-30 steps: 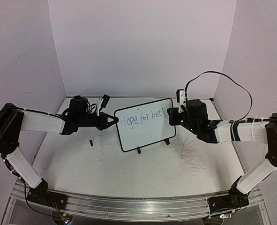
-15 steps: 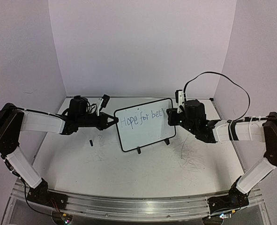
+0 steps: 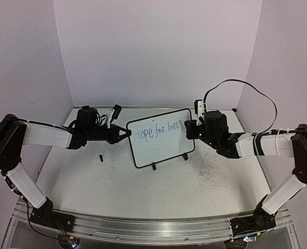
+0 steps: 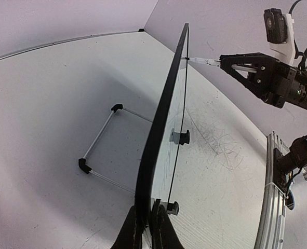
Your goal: Write a sentence on the whiteboard
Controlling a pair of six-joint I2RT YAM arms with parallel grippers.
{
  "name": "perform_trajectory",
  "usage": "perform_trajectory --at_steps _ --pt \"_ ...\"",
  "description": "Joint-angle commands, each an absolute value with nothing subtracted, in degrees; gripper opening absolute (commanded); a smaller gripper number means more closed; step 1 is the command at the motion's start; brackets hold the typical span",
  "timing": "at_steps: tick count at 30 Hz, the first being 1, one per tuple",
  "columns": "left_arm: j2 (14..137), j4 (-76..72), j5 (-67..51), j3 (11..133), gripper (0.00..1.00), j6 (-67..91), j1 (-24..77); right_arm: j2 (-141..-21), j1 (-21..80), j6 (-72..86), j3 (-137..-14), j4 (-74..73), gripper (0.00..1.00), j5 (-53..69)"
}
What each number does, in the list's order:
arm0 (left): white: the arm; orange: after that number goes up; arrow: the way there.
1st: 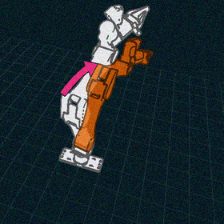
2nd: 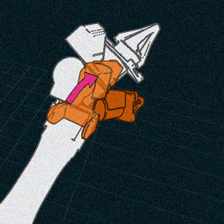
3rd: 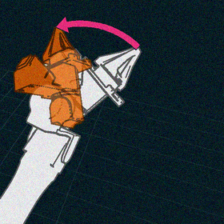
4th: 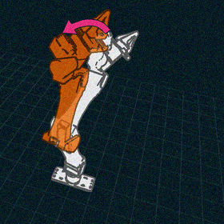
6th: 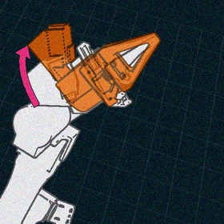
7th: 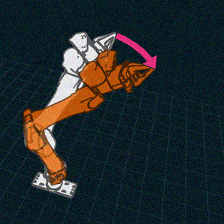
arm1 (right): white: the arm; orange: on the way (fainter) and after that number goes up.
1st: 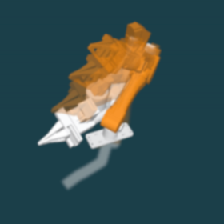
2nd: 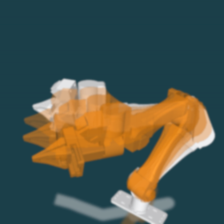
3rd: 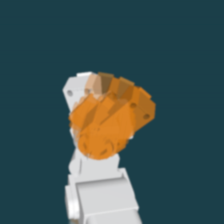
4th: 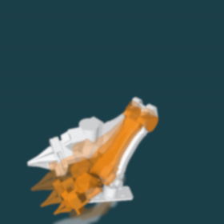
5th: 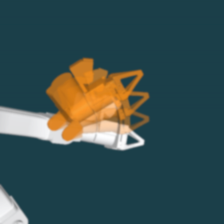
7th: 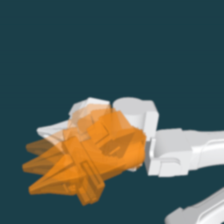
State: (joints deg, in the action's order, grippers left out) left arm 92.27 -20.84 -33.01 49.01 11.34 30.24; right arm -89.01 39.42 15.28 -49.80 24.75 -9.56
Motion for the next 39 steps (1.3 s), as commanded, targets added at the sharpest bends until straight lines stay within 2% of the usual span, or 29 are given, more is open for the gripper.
perform_trajectory --at_steps 1,39 --pt "91.38 -18.11 -29.81 48.60 0.00 7.73 29.97 -88.64 39.43 16.33 -48.32 23.97 0.00 -9.87" --pt "91.23 -17.84 -29.59 48.61 0.00 7.57 29.97 -86.08 39.42 16.27 -47.74 24.17 0.00 -13.25"
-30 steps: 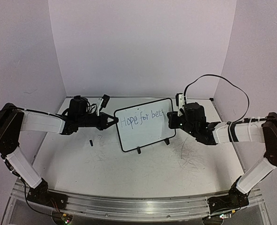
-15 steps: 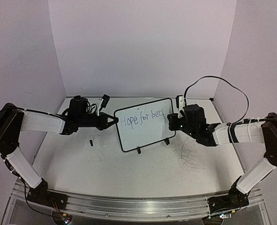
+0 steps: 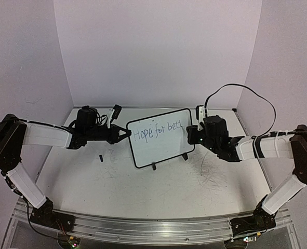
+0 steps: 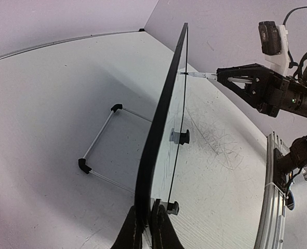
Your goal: Write a sentence on the whiteboard
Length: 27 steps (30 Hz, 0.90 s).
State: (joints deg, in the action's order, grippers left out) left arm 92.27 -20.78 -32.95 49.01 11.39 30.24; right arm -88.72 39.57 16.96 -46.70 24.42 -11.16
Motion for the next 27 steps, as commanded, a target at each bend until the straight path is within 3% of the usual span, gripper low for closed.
perform_trajectory --at_steps 1,27 --pt "91.23 -17.84 -29.58 48.63 0.00 7.61 29.98 -85.39 39.44 15.98 -47.53 24.66 0.00 -12.12" --pt "91.25 -17.54 -29.69 48.95 0.00 7.47 29.98 -88.68 39.42 15.81 -50.46 26.44 0.00 -8.73"
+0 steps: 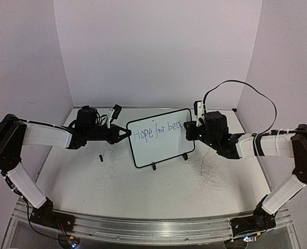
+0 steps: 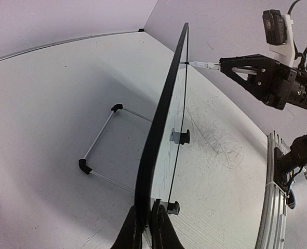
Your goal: Write a sentence on the whiteboard
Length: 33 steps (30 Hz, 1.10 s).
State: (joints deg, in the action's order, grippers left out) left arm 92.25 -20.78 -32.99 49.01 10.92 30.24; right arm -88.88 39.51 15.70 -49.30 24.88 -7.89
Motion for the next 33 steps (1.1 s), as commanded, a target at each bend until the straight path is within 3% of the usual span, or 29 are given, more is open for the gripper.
perform_trajectory --at_steps 1,13,18,33 --pt "91.29 -17.57 -29.64 48.95 0.00 7.43 29.97 -88.78 39.45 15.82 -50.31 26.42 0.00 -9.16" --pt "91.23 -17.49 -29.67 48.98 0.00 7.47 29.97 -87.26 39.44 16.10 -48.98 27.10 0.00 -16.42" --pt "91.31 -17.42 -29.70 49.13 0.00 7.38 30.00 -82.74 38.98 15.22 -46.08 28.32 0.00 -9.96" --pt "90.43 -17.07 -29.41 48.84 0.00 7.46 29.97 -87.42 36.97 16.17 -48.20 25.93 0.00 -5.60"
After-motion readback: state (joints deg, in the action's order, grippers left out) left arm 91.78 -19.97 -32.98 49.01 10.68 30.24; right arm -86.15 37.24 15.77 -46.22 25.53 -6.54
